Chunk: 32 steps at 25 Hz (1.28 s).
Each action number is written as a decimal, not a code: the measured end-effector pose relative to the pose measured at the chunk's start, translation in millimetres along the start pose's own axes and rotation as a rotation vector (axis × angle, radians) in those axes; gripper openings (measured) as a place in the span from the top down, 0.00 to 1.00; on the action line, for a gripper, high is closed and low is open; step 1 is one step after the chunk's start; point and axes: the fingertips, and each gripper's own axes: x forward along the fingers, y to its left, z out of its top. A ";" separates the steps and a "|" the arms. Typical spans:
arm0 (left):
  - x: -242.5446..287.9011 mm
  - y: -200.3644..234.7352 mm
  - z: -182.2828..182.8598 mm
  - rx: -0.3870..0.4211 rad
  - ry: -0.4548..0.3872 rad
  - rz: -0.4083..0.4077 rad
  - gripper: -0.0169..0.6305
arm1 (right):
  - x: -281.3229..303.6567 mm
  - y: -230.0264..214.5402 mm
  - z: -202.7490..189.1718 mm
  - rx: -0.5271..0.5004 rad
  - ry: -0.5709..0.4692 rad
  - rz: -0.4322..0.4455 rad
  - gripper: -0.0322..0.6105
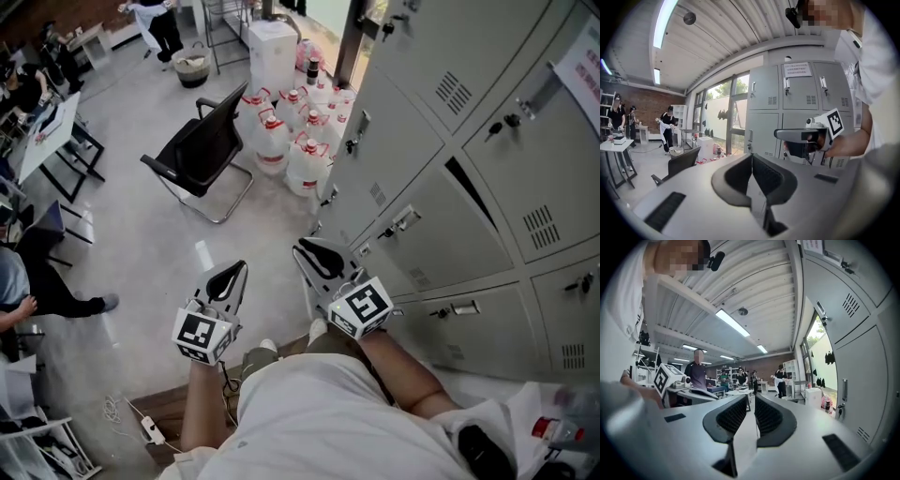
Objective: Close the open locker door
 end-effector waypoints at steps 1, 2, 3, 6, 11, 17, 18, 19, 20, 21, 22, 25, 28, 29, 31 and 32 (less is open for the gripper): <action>-3.0 0.7 -1.0 0.001 0.001 0.003 0.97 | 0.7 4.5 -4.0 -0.005 0.007 0.010 0.85; -5.6 1.4 -1.9 0.001 0.001 0.005 0.97 | 1.3 8.6 -7.4 -0.013 0.013 0.018 0.85; -7.9 2.1 -2.8 0.002 0.001 0.006 0.97 | 1.9 12.5 -10.0 -0.024 0.018 0.025 0.85; -12.4 3.7 -4.7 0.004 0.003 0.006 0.97 | 2.6 22.5 -16.4 -0.055 0.025 0.044 0.85; -12.5 2.7 -6.1 0.010 0.003 -0.005 0.97 | -1.2 26.0 -24.8 -0.041 0.037 0.049 0.85; -8.2 2.5 -7.7 -0.001 0.002 -0.010 0.97 | -6.3 20.3 -28.6 -0.055 0.049 0.046 0.85; -7.3 2.3 -8.1 -0.002 0.003 -0.012 0.97 | -6.7 18.8 -28.5 -0.050 0.049 0.044 0.85; -6.2 2.0 -8.5 -0.002 0.004 -0.014 0.97 | -6.9 17.6 -28.3 -0.045 0.049 0.044 0.85; -5.1 1.7 -8.9 -0.003 0.005 -0.016 0.97 | -7.0 16.8 -28.2 -0.043 0.048 0.044 0.85; -4.0 1.4 -9.1 -0.004 0.006 -0.017 0.97 | -7.1 16.2 -28.2 -0.043 0.048 0.045 0.85; -3.0 1.3 -9.0 -0.005 0.006 -0.018 0.97 | -7.0 15.7 -28.2 -0.042 0.047 0.045 0.85; 0.3 1.6 -7.7 -0.007 0.005 -0.020 0.97 | -6.0 14.7 -27.4 -0.036 0.050 0.047 0.85; 4.2 1.0 -6.3 -0.007 0.003 -0.024 0.97 | -5.9 12.6 -27.5 -0.036 0.053 0.046 0.85; 5.5 0.5 -5.8 -0.006 0.003 -0.026 0.97 | -6.0 11.5 -27.7 -0.036 0.054 0.045 0.85; 8.0 -0.3 -5.0 -0.005 0.002 -0.030 0.97 | -6.0 8.9 -28.0 -0.031 0.054 0.040 0.85; 9.1 -0.6 -4.8 -0.004 0.002 -0.031 0.97 | -6.1 7.8 -28.1 -0.029 0.054 0.039 0.85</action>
